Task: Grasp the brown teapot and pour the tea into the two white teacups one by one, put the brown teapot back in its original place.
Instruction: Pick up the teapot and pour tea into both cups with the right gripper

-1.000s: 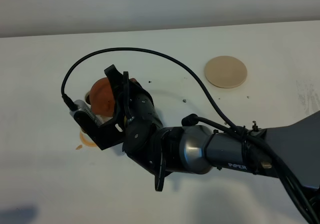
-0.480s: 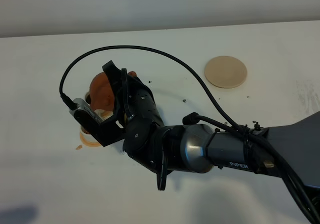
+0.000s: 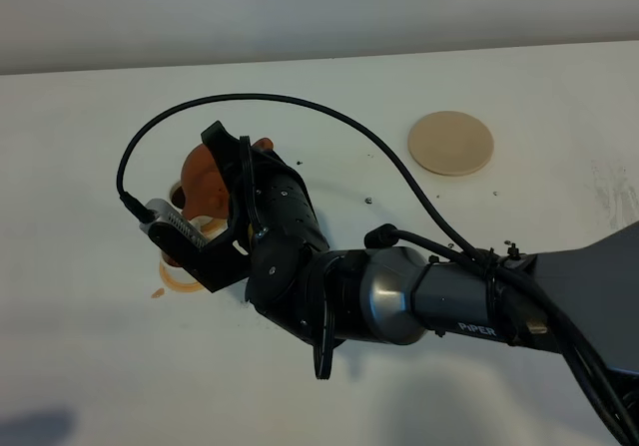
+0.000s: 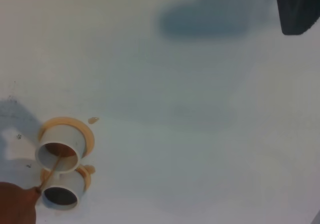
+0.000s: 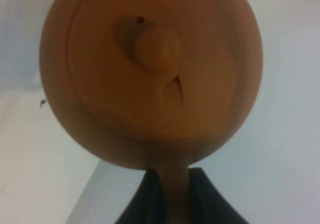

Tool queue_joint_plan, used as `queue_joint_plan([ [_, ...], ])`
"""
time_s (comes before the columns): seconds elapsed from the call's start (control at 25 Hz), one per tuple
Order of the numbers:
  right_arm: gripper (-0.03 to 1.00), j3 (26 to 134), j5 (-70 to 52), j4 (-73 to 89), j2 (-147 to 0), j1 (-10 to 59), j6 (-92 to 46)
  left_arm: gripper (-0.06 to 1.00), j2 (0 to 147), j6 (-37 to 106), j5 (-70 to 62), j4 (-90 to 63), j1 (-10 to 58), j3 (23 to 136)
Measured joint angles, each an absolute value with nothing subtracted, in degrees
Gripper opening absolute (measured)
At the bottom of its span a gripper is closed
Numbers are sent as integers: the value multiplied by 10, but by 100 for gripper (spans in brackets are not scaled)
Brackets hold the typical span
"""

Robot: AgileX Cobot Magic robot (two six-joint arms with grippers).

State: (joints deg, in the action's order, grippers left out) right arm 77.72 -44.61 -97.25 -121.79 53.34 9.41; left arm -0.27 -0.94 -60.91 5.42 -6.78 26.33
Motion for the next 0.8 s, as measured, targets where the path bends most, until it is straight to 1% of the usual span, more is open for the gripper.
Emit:
queue_joint_plan([
  [0.56,9,778,-448,-975,-1218,533,85,27,-3,-9,-609,54,-68,263],
  [0.8,9,796,-449,-978,-1216,533,81,27,-3,-9,-609,54,-68,263],
])
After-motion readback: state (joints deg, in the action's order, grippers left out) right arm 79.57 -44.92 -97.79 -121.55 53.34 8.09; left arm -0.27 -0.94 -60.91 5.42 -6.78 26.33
